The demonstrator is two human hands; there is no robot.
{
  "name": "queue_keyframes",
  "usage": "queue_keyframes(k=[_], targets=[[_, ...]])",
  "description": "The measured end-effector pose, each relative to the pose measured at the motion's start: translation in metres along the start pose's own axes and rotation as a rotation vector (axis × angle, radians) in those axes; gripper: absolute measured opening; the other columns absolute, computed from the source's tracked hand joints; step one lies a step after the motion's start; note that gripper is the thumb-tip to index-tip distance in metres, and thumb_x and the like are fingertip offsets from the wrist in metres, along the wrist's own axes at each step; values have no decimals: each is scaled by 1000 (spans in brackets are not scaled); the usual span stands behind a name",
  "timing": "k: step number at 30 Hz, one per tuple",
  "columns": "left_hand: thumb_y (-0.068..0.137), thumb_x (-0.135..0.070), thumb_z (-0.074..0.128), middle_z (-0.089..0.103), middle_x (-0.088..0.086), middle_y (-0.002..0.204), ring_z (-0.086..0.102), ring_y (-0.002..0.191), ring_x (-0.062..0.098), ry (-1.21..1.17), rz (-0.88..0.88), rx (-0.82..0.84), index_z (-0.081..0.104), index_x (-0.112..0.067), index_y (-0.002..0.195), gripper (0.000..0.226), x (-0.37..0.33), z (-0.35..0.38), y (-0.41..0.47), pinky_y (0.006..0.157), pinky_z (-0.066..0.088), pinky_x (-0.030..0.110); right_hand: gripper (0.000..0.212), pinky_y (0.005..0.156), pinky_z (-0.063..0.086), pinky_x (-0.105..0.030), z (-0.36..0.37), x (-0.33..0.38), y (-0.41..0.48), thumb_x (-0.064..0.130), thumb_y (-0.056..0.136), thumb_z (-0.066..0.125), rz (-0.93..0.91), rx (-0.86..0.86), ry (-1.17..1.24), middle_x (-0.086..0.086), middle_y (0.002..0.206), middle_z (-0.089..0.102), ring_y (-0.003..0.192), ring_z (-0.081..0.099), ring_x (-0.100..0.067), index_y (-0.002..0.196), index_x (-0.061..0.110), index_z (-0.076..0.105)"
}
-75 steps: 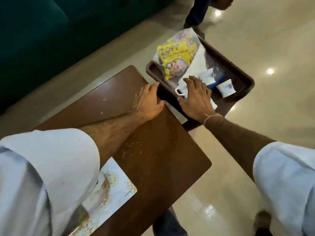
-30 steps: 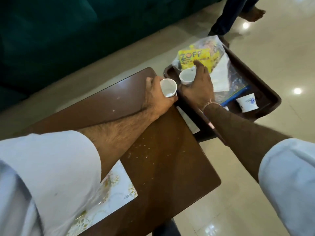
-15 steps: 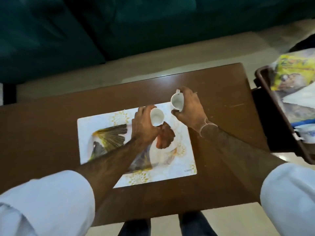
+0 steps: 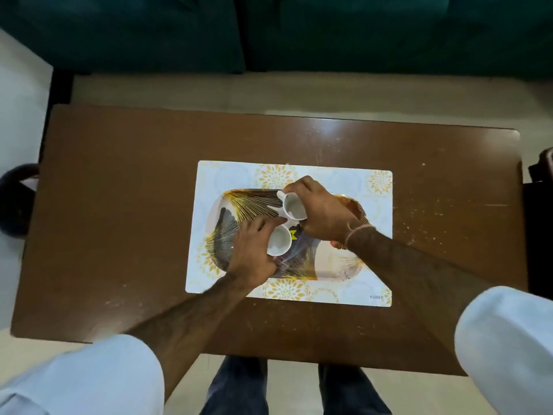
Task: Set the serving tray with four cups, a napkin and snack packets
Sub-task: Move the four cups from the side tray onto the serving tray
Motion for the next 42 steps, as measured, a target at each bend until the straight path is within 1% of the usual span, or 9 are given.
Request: queue_keyframes(k=[4, 8, 12, 15, 19, 24, 29, 36, 42], targets=[[57, -2, 77, 58, 0, 124, 48, 107, 25, -135, -28, -30, 51, -19, 133, 82, 5, 2, -4, 80, 46, 43, 85, 79, 51, -38, 12, 11, 4, 15, 61, 85, -31, 12, -105, -12, 131, 49, 114, 52, -32, 136, 15, 45], [62, -9, 85, 57, 1, 126, 49, 112, 22, -289, -52, -53, 48, -18, 133, 80, 9, 2, -9, 84, 50, 42, 95, 79, 53, -45, 14, 12, 5, 19, 66, 84, 17, -1, -166, -12, 131, 48, 112, 51, -32, 145, 18, 31], [65, -14, 88, 56, 0, 124, 54, 113, 18, -407, -90, -11, 44, -24, 132, 81, 16, 3, -11, 89, 51, 34, 103, 72, 45, -35, 15, 14, 8, 14, 61, 85, -44, 74, -208, -11, 133, 49, 112, 48, -30, 148, 17, 29], [62, -21, 90, 53, -1, 126, 51, 113, 13, -411, -141, -10, 46, -22, 130, 81, 27, 1, -13, 88, 45, 27, 105, 78, 47, -34, 14, 9, 11, 17, 60, 87, -38, 117, -178, -10, 137, 45, 115, 46, -28, 147, 17, 28], [66, -20, 90, 55, 2, 123, 49, 111, 14, -344, -126, -41, 56, -14, 126, 70, 37, -3, -15, 86, 41, 27, 86, 86, 54, -47, 10, 5, 13, 15, 63, 85, -29, 135, -156, -7, 135, 46, 113, 46, -26, 137, 17, 41], [75, -3, 79, 67, 2, 118, 59, 107, 16, -416, -109, -13, 64, -15, 123, 52, 42, -7, -8, 89, 55, 37, 84, 85, 45, -34, 15, 12, 21, 7, 62, 85, -105, 178, -139, -7, 136, 48, 114, 46, -27, 136, 19, 47], [76, 1, 76, 74, -10, 102, 65, 91, 2, -467, -145, -18, 71, -23, 110, 42, 44, -7, -5, 78, 51, 9, 82, 95, 49, -41, 23, 23, 26, 0, 64, 82, -169, 219, -124, -9, 136, 47, 120, 46, -28, 138, 22, 52], [77, 1, 76, 71, -10, 85, 66, 82, 1, -461, -212, -58, 70, -19, 90, 24, 49, -8, -9, 73, 58, 27, 87, 93, 50, -48, 26, 26, 26, 1, 67, 81, -190, 219, -145, -9, 135, 48, 118, 47, -30, 144, 24, 46], [62, -10, 71, 60, 2, 99, 60, 93, 20, -429, -201, -71, 55, -20, 97, 41, 49, -31, -8, 78, 56, 42, 106, 93, 49, -45, 12, 12, 17, 19, 61, 91, -123, 132, -73, -11, 142, 42, 124, 45, -30, 149, 24, 34]])
Point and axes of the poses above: each hand's wrist, its own y-axis towards the middle knuckle, its own z-axis out of the palm, x = y × z, the point moved 8 cm from there along y, towards the middle knuckle
